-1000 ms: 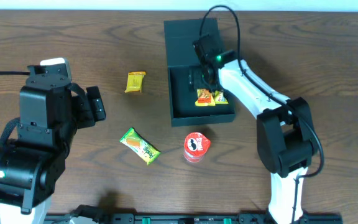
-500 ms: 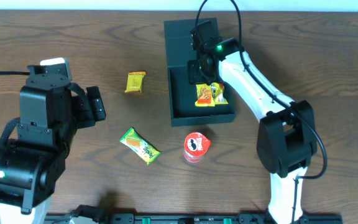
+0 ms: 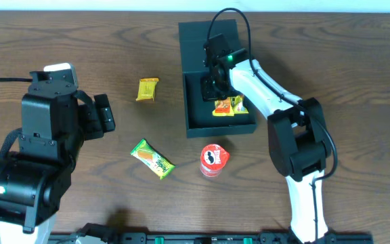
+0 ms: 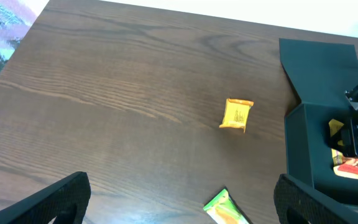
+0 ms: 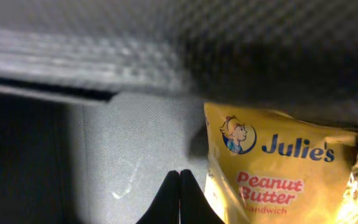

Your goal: Pack container

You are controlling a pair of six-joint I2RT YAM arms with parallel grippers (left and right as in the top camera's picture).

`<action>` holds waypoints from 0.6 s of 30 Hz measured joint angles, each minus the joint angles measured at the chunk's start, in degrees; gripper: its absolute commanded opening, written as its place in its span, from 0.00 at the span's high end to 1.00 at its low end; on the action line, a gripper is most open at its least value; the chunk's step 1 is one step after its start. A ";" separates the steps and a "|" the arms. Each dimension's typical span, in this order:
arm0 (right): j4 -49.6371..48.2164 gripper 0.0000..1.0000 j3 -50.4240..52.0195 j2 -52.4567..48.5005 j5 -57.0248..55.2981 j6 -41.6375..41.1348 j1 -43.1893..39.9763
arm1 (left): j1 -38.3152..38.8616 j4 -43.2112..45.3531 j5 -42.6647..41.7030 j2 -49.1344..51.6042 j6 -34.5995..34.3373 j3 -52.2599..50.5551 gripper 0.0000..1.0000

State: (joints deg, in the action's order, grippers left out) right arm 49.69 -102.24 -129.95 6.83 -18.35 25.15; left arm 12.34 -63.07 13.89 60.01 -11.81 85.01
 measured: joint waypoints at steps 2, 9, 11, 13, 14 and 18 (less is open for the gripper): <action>-0.20 0.98 0.00 -0.02 -0.92 0.22 0.02 | 0.00 0.02 0.00 0.00 0.00 0.00 0.05; -0.02 0.98 0.00 -0.02 -4.61 1.29 0.02 | 0.00 0.09 0.00 0.00 0.00 0.00 0.04; -0.02 0.98 0.00 -0.02 -5.46 1.49 0.13 | 0.00 0.09 0.00 0.00 0.00 0.00 0.05; -0.02 0.98 0.00 -0.02 -6.27 1.64 0.28 | 0.00 0.09 0.00 0.00 0.00 0.00 0.05; 0.00 0.98 0.00 -0.02 -6.49 1.68 0.37 | 0.00 0.07 0.00 0.00 0.02 0.00 0.05; 0.28 0.85 0.00 -0.02 -5.31 2.36 0.59 | 0.00 -0.31 0.02 0.44 0.24 0.00 0.05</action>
State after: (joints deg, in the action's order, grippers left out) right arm 49.98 -102.24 -129.97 1.52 -15.99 25.74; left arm 12.34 -63.37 13.91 60.45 -11.57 85.01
